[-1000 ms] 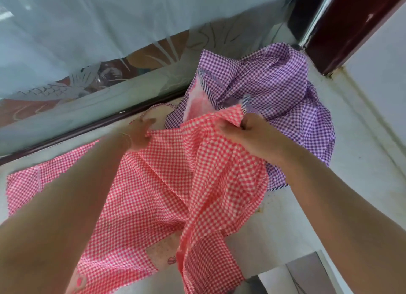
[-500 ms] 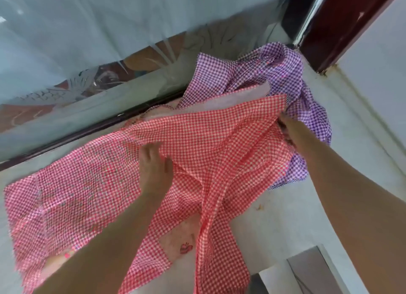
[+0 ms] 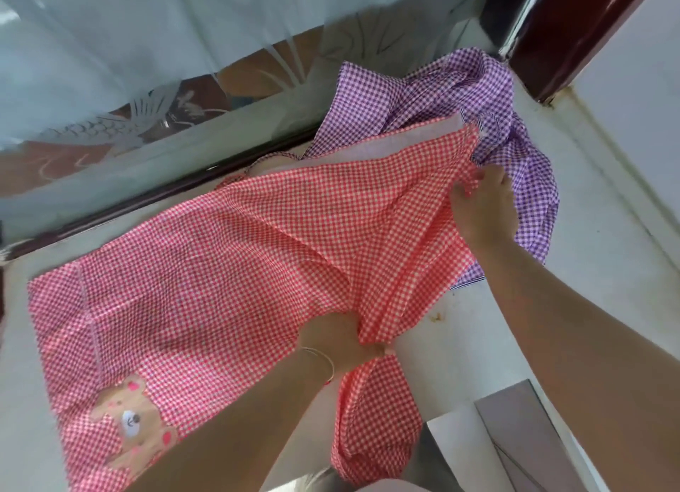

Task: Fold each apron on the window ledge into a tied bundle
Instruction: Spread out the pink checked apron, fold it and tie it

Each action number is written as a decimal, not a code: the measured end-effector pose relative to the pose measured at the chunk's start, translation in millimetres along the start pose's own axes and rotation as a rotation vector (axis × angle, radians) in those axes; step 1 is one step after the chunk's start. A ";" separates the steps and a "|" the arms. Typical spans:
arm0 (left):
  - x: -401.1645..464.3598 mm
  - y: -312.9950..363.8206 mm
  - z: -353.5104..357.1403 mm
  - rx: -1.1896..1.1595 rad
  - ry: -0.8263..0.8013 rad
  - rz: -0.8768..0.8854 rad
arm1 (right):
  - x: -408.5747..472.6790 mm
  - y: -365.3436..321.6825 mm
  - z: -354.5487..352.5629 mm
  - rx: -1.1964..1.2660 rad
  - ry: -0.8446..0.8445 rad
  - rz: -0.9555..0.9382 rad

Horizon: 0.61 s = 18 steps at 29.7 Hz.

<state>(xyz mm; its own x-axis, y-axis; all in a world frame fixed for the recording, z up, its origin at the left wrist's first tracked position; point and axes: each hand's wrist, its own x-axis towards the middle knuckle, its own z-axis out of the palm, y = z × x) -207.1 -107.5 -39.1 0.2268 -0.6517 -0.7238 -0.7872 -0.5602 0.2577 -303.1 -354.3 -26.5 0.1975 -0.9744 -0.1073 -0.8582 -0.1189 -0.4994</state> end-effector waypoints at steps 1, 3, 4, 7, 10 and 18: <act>-0.1 -2.6 7.7 0.021 -0.037 0.012 | -11.1 0.0 4.9 0.003 -0.069 0.018; 2.8 -5.6 18.6 0.103 -0.143 0.028 | -33.5 1.9 12.5 -0.073 -0.216 -0.005; 8.2 -10.0 26.3 0.140 -0.201 0.005 | -42.7 2.2 14.9 -0.108 -0.269 -0.010; 4.7 -21.0 40.4 0.090 -0.417 -0.158 | -66.6 10.1 23.0 -0.203 -0.454 0.094; -3.0 -29.6 50.9 -0.092 -0.750 -0.161 | -84.4 17.4 24.9 -0.049 -0.778 0.270; -36.7 -52.6 75.3 -0.719 -0.612 -0.127 | -100.0 -16.0 14.9 1.129 -0.534 0.690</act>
<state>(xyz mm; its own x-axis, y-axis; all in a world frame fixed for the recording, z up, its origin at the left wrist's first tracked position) -217.2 -15.6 -74.3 -0.2140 -0.2980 -0.9303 -0.1895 -0.9216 0.3388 -302.0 -252.0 -20.6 0.2725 -0.5558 -0.7854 -0.0729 0.8020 -0.5929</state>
